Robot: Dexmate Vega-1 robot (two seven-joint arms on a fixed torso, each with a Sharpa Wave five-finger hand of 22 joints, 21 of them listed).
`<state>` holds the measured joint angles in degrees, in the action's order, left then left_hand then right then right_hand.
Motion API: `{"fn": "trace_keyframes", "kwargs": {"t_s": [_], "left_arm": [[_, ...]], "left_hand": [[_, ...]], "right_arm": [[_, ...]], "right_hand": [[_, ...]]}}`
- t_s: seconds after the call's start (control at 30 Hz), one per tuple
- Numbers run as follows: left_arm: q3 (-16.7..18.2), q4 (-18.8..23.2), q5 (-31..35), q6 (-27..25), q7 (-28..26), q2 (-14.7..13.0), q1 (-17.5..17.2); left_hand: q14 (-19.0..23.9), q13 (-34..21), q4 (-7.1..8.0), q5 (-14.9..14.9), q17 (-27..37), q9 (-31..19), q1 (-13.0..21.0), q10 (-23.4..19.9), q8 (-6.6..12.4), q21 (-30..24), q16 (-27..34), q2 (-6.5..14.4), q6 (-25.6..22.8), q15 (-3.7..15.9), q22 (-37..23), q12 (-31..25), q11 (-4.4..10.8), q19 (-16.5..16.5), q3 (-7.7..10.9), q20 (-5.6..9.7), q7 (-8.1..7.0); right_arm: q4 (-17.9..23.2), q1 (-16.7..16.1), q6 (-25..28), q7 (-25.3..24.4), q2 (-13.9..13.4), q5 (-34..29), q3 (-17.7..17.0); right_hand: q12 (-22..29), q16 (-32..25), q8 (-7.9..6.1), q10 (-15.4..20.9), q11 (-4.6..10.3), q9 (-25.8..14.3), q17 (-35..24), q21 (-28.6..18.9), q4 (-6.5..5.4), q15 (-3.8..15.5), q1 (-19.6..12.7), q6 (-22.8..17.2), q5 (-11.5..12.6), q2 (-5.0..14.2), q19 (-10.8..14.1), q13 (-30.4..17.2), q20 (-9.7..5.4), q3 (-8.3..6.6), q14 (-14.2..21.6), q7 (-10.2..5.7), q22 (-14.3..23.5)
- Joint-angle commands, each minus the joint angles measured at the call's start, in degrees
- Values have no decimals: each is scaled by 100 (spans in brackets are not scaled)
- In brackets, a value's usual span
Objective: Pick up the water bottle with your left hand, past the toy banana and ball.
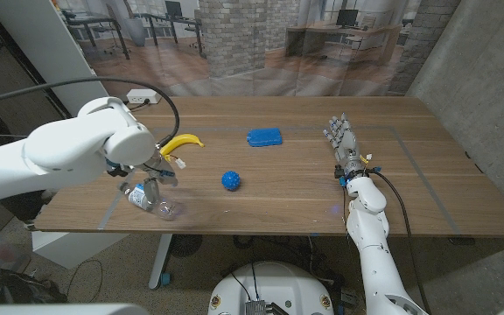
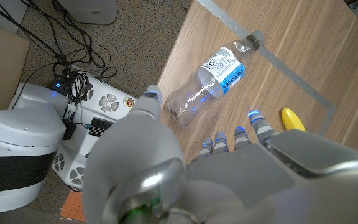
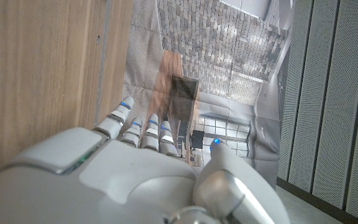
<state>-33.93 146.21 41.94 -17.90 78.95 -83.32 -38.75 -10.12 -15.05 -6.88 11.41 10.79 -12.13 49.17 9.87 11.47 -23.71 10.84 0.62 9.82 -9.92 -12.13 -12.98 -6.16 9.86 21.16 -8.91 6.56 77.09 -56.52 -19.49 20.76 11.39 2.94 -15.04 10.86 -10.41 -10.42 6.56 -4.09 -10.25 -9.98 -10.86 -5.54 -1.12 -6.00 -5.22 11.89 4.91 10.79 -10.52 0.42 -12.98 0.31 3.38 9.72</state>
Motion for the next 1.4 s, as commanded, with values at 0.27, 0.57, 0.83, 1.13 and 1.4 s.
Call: {"fn": "trace_keyframes", "kwargs": {"t_s": [0.27, 0.57, 0.83, 1.13, 1.4], "left_arm": [[-649, -117, 288, 50, 0, -15, 314], [-769, -252, 443, 110, 0, 12, 293], [-762, -397, 512, 187, 0, 81, 257], [-952, -618, 655, 312, 0, 200, 345], [-1103, -669, 1042, 393, 0, 250, 297]], "left_hand": [[-870, -39, 17, 48, 32, -42, -20, 923, 57, 2, 29, 36, 1240, -25, -35, -68, -18, 480, -53, -7, 13], [-876, -63, 13, 52, 32, -50, -8, 935, 77, 3, 33, 59, 1212, -20, -41, -93, -23, 489, -75, -9, 7], [-891, -79, 13, 52, 32, -56, -2, 949, 75, 2, 31, 77, 1229, -40, -44, -106, -29, 489, -91, -10, 12], [-909, -101, 23, 52, 32, -62, -2, 970, 74, 3, 31, 123, 1247, -47, -50, -121, -41, 500, -108, -17, 20], [-918, -118, 24, 50, 32, -66, 1, 983, 81, 3, 33, 150, 1244, -40, -54, -134, -46, 505, -124, -9, 14]], "right_arm": [[-51, -19, -40, -86, 40, -41, 22], [-101, 9, -38, -128, 46, -79, 44], [-166, 41, -42, -163, 49, -100, 44], [-267, 113, -50, -218, 42, -133, 27], [-465, 216, -118, -220, 36, -126, 8]], "right_hand": [[27, -29, -47, 24, 21, -18, -27, -26, -6, -21, 62, -54, 42, -14, 44, -25, 11, 18, 27, 11, 15], [26, -29, -47, 22, 21, -18, -27, -27, -5, -19, 64, -54, 44, -14, 46, -25, 7, 19, 28, 13, 15], [27, -28, -47, 24, 15, -18, -26, -26, -4, -19, 65, -56, 45, -16, 47, -25, 4, 20, 29, 13, 15], [26, -27, -47, 23, 19, -18, -26, -26, -2, -24, 65, -57, 47, -18, 47, -25, 7, 21, 29, 14, 15], [25, -27, -47, 21, 26, -18, -25, -26, -1, -21, 65, -57, 49, -18, 48, -25, -2, 21, 30, 9, 15]]}}
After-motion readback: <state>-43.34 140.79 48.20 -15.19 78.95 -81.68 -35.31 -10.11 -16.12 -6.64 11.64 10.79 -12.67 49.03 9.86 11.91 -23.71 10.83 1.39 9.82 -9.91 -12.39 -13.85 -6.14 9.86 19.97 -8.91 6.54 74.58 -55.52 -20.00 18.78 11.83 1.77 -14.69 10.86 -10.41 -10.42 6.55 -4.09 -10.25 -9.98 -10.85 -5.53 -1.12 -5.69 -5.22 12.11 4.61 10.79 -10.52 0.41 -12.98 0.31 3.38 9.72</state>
